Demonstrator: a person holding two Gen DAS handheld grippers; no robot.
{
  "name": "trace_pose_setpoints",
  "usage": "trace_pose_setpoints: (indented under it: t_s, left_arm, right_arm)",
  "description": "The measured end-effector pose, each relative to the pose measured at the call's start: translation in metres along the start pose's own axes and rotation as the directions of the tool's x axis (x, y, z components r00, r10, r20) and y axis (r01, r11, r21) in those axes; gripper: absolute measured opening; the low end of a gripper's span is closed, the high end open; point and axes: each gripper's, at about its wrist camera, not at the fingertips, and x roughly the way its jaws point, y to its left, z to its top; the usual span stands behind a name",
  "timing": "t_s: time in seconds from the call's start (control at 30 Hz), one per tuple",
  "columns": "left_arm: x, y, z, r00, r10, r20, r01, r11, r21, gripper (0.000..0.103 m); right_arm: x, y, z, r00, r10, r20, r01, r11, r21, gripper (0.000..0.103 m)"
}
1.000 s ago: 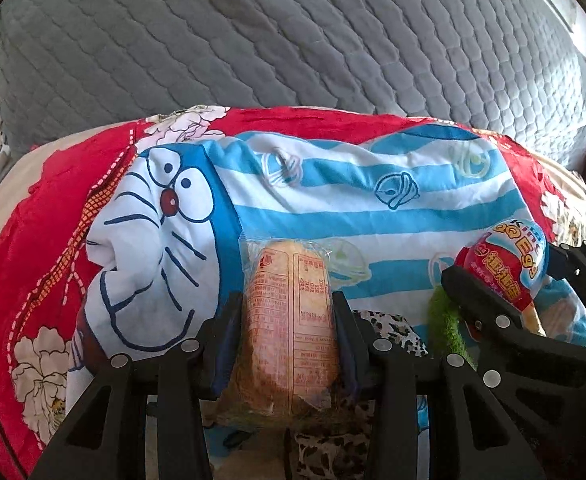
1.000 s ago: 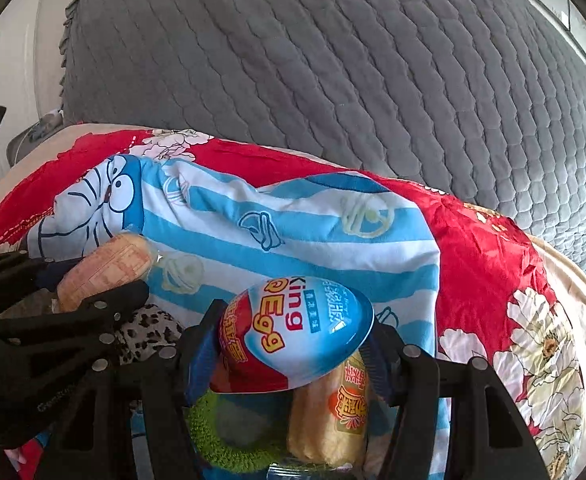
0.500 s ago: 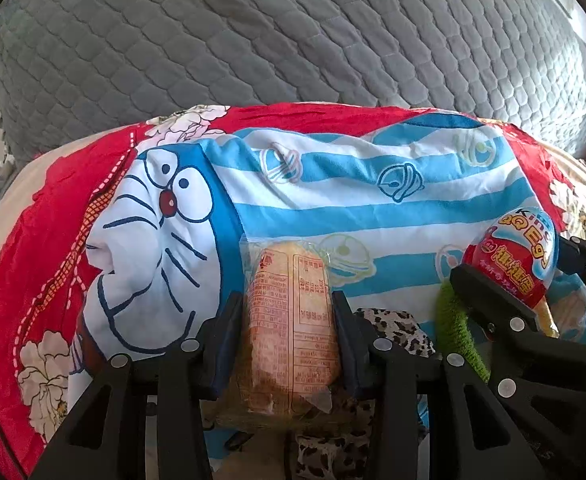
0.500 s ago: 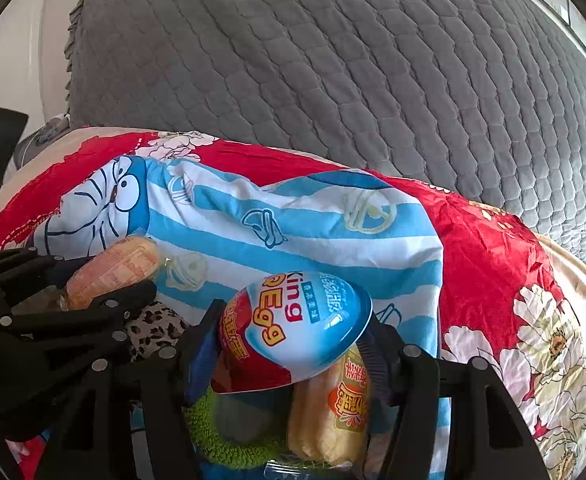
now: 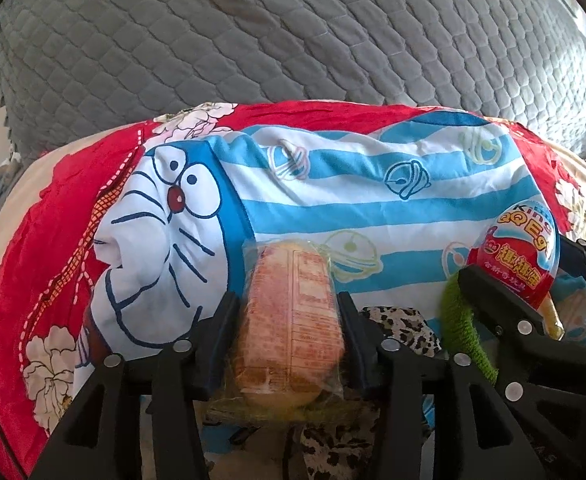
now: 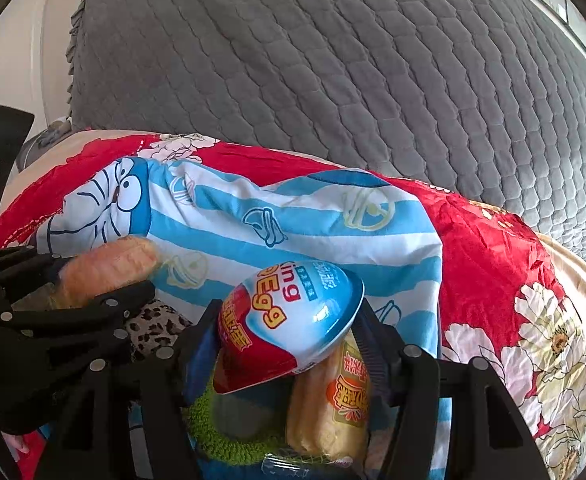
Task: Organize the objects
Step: 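Lower the bread snack and King Egg into the tray onto the striped cloth, then open the left tool releasing the bread while the right tool releases the egg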
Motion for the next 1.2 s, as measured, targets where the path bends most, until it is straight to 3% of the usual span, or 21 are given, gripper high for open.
trace_pose_setpoints:
  t_s: [0.6,0.93,1.2]
  left_arm:
    - [-0.021,0.010,0.001,1.000,0.013,0.021,-0.012,0.999,-0.031,0.073]
    - [-0.042,0.008,0.005,0.999,0.010,0.046,-0.009,1.000,-0.013,0.075]
    - [-0.059,0.010,0.009,0.997,0.004,0.075,-0.003,1.000,-0.005,0.076]
  right_arm:
    - [-0.008,-0.003,0.001,0.999,-0.018,0.031,0.017,1.000,0.022,0.073]
    - [-0.032,-0.016,0.007,0.992,-0.009,0.126,-0.005,0.994,0.106,0.085]
    - [-0.048,-0.021,0.010,0.984,-0.021,0.177,0.001,0.994,0.111,0.087]
